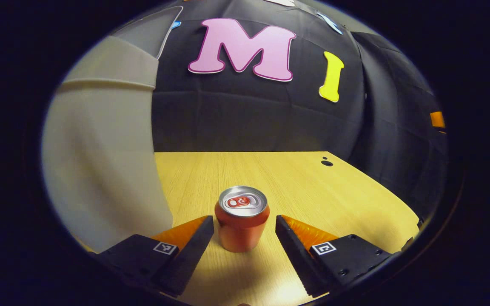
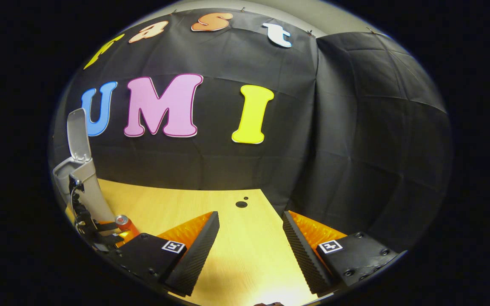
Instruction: Press the lid of the desktop garbage bin to open it, pick up the crumpled paper on the desktop and throw it into the bin, then pick up the pop can on the desktop and drop it into the bin, and finally close the garbage bin lid.
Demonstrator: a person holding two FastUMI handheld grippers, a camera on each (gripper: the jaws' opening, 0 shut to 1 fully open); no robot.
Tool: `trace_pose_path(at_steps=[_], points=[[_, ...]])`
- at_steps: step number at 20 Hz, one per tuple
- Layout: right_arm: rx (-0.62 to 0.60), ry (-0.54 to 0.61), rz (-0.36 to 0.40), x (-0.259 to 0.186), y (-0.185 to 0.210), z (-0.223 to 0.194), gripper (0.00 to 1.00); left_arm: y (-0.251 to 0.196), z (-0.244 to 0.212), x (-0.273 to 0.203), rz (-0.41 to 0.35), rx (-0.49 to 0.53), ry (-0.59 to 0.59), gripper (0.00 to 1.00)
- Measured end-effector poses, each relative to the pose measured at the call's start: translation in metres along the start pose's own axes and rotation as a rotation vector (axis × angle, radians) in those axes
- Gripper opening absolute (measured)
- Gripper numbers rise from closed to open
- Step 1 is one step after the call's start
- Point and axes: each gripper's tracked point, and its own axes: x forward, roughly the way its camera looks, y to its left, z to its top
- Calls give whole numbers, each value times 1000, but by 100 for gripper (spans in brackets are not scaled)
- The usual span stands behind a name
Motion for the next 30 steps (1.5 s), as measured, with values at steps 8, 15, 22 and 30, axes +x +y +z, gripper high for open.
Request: trace_pose_path(at_steps=[8, 15, 22, 30], points=[[-38, 31, 70, -3, 34, -19, 97, 9, -3, 28, 20, 23, -16, 98], [-52, 48, 121, -4, 54, -22, 98, -4, 11, 19, -17, 65, 5, 89], [-19, -7, 110, -10, 53, 18, 97, -42, 106, -56, -128, 68, -90, 88], [35, -87, 169, -22, 73, 72, 97, -26, 249, -149, -167, 97, -240, 88]])
